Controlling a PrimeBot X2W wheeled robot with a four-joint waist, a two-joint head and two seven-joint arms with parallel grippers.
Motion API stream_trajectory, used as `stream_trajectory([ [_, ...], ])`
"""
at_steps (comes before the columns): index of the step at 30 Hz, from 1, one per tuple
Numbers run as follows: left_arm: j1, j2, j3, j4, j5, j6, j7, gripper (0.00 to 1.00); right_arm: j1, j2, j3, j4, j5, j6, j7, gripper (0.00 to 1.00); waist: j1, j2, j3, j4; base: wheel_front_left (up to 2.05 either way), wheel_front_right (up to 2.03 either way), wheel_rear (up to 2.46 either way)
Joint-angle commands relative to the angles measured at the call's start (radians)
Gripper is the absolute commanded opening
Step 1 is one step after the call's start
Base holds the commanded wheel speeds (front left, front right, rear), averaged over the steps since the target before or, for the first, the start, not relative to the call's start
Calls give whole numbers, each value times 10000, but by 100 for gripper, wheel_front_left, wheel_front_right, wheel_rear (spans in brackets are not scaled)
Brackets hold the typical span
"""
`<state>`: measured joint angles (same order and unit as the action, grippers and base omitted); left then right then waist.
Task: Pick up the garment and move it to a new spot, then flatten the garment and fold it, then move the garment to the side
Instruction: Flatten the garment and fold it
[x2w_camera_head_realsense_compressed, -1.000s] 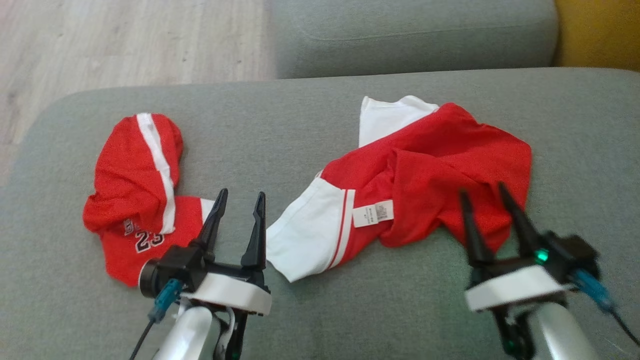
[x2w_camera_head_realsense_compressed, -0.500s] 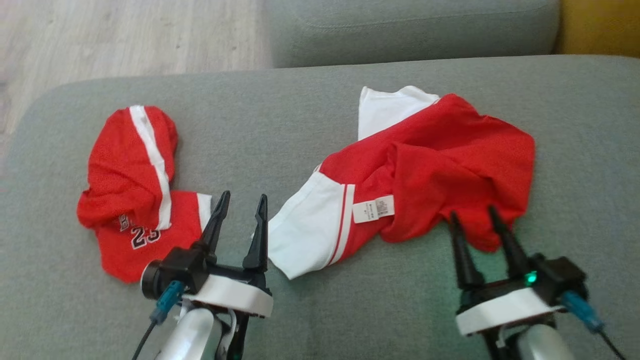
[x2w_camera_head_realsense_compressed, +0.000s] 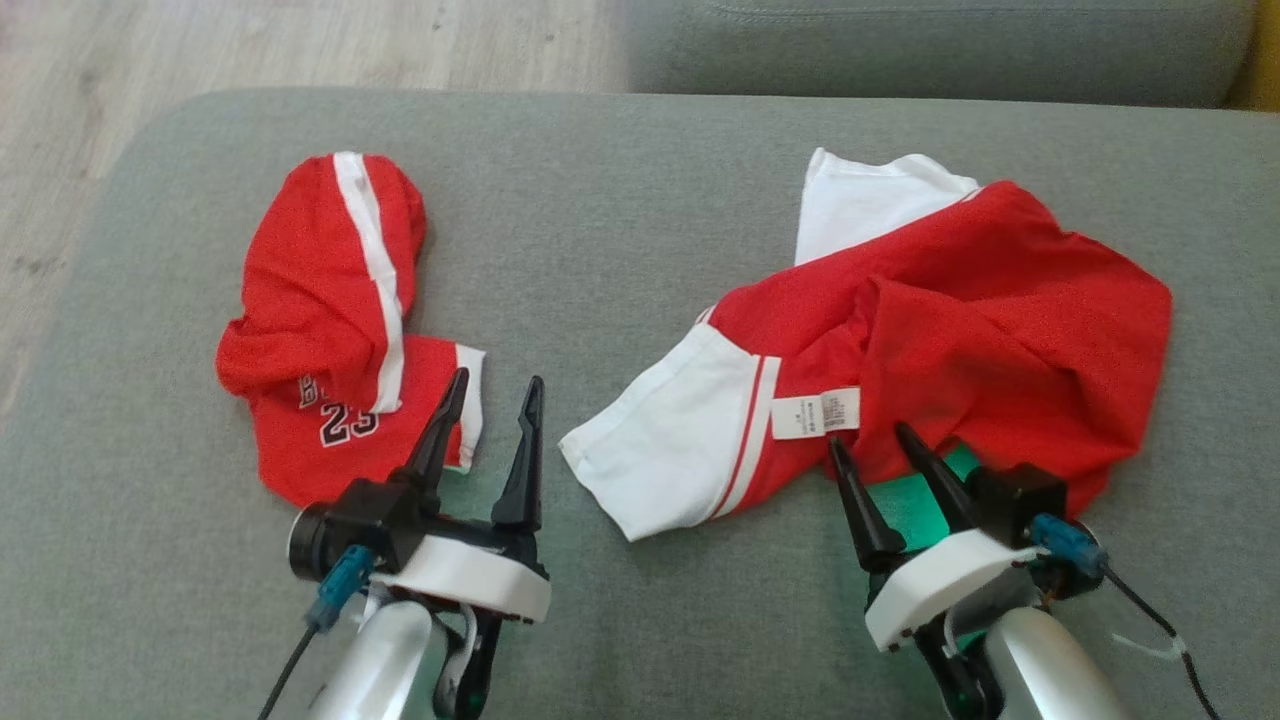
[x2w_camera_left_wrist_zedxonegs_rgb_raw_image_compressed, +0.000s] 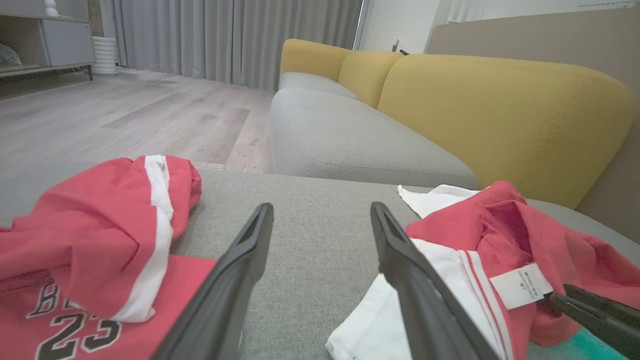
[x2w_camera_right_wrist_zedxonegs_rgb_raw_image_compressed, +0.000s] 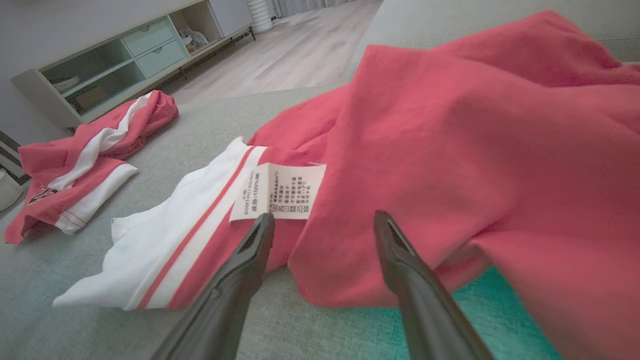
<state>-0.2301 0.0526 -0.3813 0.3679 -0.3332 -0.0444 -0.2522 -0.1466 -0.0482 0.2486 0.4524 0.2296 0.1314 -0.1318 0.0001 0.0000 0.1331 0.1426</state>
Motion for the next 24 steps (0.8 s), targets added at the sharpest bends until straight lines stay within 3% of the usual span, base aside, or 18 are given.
stream_trajectory([
  [1,-463,8,308,-250,118,-17,-95,100,-468,-20,256,-40,45,-7,-1,100,-1,0,77,133,0,0,0],
  [9,-515,-3,327,-248,164,-30,-95,100,-989,-20,232,1149,289,-7,38,100,-1,0,200,265,0,0,0],
  [10,-515,-4,335,-242,172,-28,-95,100,-1054,-20,245,1260,289,-7,-6,58,-1,0,196,254,0,0,0],
  [11,-507,-5,346,-232,181,-24,-95,100,-1116,-20,258,1355,231,-7,-84,5,-1,0,174,231,0,0,0],
  [12,-492,-5,355,-219,188,-20,-95,100,-1151,-20,278,1435,219,-7,-143,0,-1,0,143,204,0,0,0],
  [18,-350,8,484,-151,208,6,-95,100,-1048,-20,-18,1589,-21,-7,-407,0,-1,0,-214,-216,0,0,0],
  [24,-89,1,597,-180,169,41,-95,100,-291,-20,-1201,800,-1116,-7,-153,0,-1,0,-778,-899,0,0,0],
])
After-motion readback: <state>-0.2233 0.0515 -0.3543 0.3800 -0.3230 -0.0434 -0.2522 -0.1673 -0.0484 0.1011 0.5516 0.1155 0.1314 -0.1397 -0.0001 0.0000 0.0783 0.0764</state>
